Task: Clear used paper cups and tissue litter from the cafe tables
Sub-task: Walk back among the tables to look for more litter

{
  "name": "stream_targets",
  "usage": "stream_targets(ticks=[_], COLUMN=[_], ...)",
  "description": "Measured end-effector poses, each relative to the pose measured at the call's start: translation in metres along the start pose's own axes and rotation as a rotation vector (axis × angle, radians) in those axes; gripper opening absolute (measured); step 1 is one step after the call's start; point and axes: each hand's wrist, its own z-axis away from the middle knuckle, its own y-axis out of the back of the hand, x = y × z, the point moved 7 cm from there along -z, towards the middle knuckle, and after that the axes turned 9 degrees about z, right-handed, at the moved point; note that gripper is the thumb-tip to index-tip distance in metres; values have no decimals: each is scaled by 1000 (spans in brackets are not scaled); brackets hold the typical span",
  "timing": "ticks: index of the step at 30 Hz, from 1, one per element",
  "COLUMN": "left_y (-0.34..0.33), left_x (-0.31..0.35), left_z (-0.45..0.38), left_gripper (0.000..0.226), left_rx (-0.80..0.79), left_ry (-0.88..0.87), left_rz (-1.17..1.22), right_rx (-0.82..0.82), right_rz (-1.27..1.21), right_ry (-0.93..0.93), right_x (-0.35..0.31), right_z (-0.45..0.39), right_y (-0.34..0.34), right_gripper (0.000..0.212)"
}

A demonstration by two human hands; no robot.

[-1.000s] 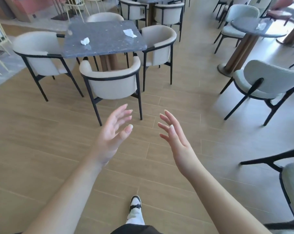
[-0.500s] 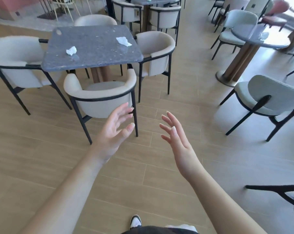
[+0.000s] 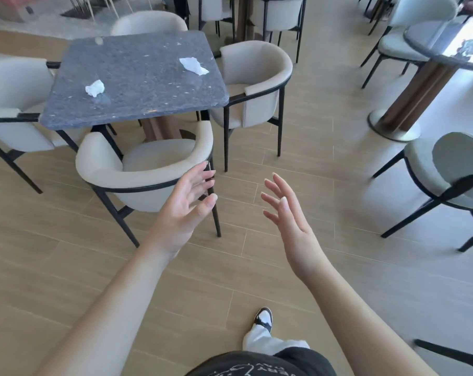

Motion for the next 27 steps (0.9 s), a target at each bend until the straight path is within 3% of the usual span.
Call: stream_targets(ticks=[12, 18, 27], left_y=[-1, 35, 97], left_x=[-5, -22, -15], left_z=[-152, -234, -378], left_gripper=[72, 61, 69], left_rx=[107, 139, 121], left_ry=[-11, -16, -5], left_rz=[15, 15, -15], right_rx=[-143, -173, -164], right_rz=[-7, 17, 28], right_ry=[-4, -25, -34], right_x=[9, 20, 9], right_z=[-169, -259, -400], right_y=[39, 26, 0], right_gripper=[54, 55, 48])
